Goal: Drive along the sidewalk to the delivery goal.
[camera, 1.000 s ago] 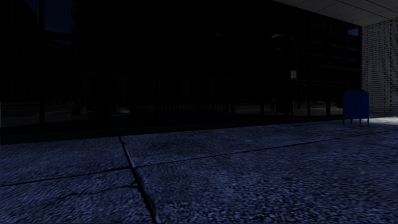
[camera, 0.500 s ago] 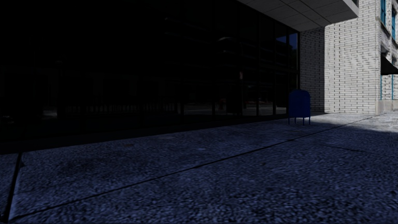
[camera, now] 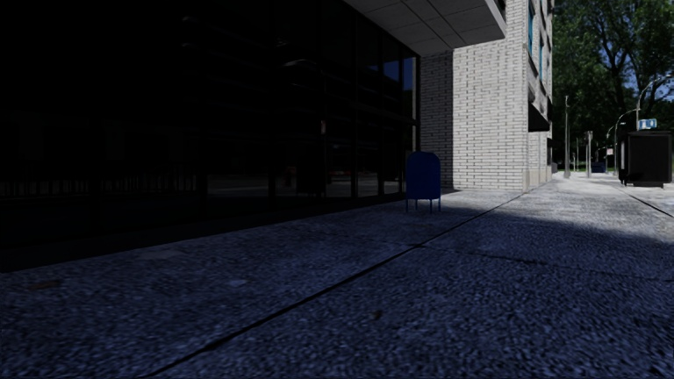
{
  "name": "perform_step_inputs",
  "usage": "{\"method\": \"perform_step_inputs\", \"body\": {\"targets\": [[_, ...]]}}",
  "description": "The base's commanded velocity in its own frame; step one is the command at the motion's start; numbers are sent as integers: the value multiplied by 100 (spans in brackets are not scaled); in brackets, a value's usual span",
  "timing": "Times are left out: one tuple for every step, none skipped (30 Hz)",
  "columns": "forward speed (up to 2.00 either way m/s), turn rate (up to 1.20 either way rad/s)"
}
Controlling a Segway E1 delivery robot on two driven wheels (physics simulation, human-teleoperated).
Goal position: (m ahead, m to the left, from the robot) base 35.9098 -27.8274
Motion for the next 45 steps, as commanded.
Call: {"method": "perform_step_inputs", "body": {"targets": [[149,-61],[149,-61],[149,-61],[149,-61],[149,-61],[149,-61],[149,-61],[149,-61],[149,-61],[149,-61],[149,-61],[149,-61],[149,-61],[149,-61],[149,-61],[149,-61],[149,-61],[149,-61],[149,-61],[149,-61],[149,-61],[149,-61],[149,-61],[149,-61],[149,-61],[149,-61],[149,-61],[149,-61],[149,-61],[149,-61],[149,-61],[149,-60],[149,-52],[149,-28],[149,-28],[149,-19],[149,-17],[149,-4],[149,0],[149,0],[149,0],[149,0],[150,0],[156,0],[187,0]]}}
